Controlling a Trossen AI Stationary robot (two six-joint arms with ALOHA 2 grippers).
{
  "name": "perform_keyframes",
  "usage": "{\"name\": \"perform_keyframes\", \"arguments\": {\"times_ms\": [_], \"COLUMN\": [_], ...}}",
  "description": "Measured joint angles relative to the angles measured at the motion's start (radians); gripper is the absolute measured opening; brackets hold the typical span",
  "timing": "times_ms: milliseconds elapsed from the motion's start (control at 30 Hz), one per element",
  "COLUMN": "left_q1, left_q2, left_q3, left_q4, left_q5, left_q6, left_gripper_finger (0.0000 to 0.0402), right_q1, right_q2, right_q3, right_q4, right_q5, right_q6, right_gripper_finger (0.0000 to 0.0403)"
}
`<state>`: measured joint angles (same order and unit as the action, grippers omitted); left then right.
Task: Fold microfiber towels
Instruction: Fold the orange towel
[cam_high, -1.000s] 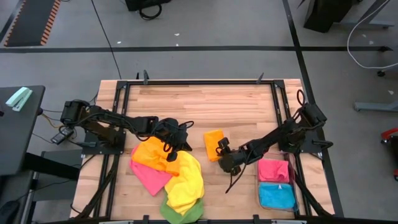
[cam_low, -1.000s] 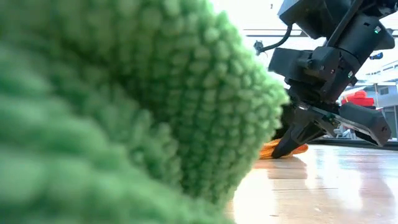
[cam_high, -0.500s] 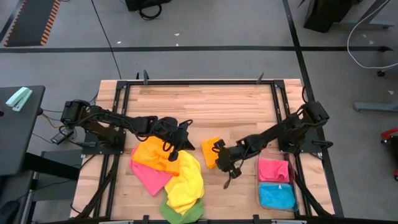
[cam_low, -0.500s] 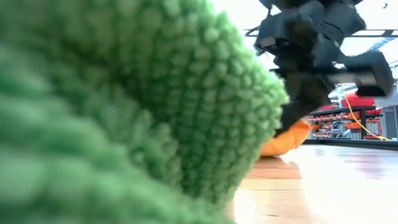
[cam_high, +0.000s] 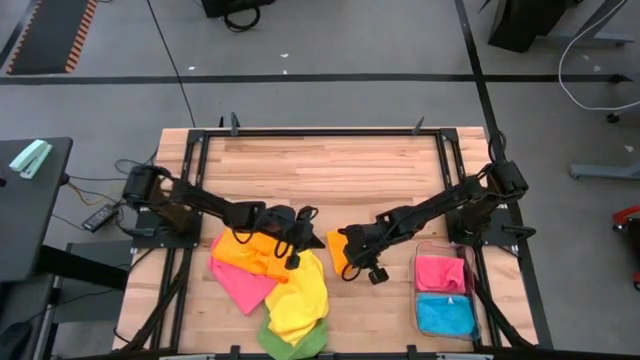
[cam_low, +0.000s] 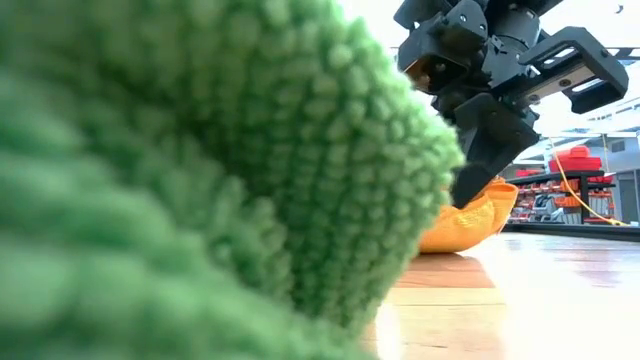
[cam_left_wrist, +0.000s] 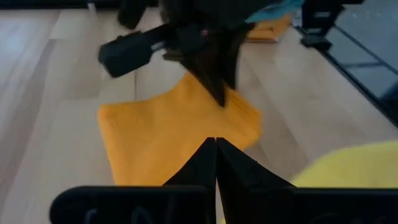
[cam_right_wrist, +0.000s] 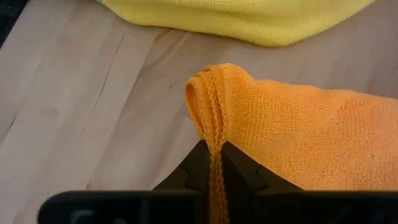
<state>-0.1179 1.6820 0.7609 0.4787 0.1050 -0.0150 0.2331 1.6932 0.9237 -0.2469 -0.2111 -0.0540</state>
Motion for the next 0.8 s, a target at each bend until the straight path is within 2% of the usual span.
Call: {"name": "perform_keyframes", "arguments": {"times_ms": [300,433,600,800], "left_q1": [0.003,0.001,0.0,-0.027], "left_q2": [0.2,0.278,0.353,0.413], "left_q3": [0.001,0.002,0.012,0.064], "left_q4": [0.281,0.382,0.421,0.414], "left_q5": [-0.015,-0.109,-0.128,-0.127], "left_q6": [-0.122,-0.178,-0.194,-0.169], "left_gripper_finger": [0.0024,0.0031,0.0039,0.0027], "right_q1": [-0.002,-0.002,-0.011,-0.04], "right_q2": [0.0,0.0,0.0,0.0], "right_q3": [0.0,0.0,0.0,0.003], "right_q4": [0.001,0.004,0.01,0.016], "right_q5": [0.023,0.027,0.022,-0.034], "right_q6": [0.005,0.006,0.026,0.084], "right_gripper_finger": [0.0037,0.0037,0.0037,0.0037]}}
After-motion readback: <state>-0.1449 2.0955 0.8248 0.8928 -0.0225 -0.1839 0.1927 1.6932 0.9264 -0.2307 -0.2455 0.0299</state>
